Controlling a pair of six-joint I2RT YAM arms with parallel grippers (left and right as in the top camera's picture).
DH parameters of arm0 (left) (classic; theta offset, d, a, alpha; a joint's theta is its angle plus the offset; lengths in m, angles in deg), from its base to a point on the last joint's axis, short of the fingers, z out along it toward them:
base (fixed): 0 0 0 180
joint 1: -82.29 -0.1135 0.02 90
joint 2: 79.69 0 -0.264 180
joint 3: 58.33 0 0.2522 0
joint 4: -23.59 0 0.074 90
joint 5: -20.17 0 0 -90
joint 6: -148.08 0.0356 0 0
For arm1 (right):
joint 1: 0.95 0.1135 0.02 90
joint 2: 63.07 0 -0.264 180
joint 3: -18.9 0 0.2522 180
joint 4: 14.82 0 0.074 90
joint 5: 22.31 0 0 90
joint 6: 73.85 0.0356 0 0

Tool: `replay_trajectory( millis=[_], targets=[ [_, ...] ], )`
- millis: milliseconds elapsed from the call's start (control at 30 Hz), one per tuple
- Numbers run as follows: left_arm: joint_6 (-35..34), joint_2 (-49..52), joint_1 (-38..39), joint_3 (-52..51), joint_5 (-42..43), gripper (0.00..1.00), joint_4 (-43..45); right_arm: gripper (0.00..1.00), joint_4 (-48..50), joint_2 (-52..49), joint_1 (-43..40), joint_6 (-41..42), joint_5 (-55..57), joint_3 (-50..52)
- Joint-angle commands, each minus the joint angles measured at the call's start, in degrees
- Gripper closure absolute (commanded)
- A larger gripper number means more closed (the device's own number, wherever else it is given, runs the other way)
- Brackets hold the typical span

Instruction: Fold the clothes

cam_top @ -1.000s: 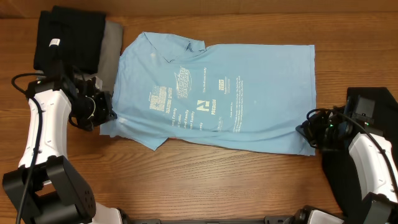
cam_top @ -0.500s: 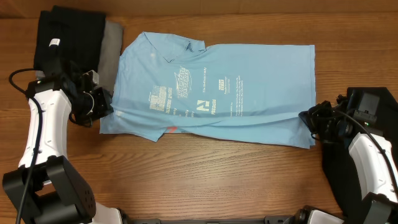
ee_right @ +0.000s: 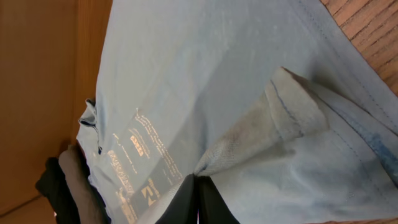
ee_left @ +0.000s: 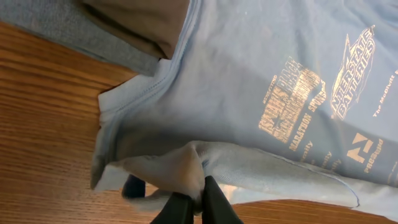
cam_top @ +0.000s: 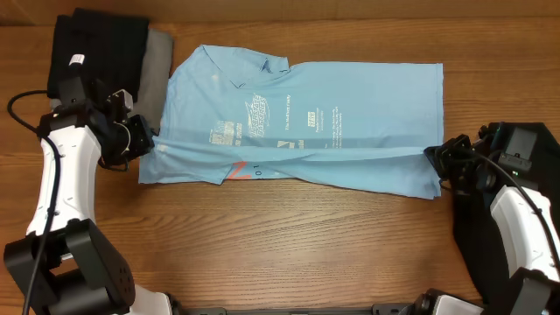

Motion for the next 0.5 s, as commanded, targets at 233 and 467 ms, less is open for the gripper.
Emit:
replay_trajectory(
  millis=[233,467],
  targets=[
    [-0.4,-0.3,3.5,1.3,-1.3,0.81,4.2,0.81,5.5,-1.8,0.3,0.2,-0.5,-1.2],
    [0.6,-0.3,3.8,1.3,-5.0,0.68,1.0,0.41,6.9,-1.7,-1.2,-4.5,-3.1,-2.0]
  ],
)
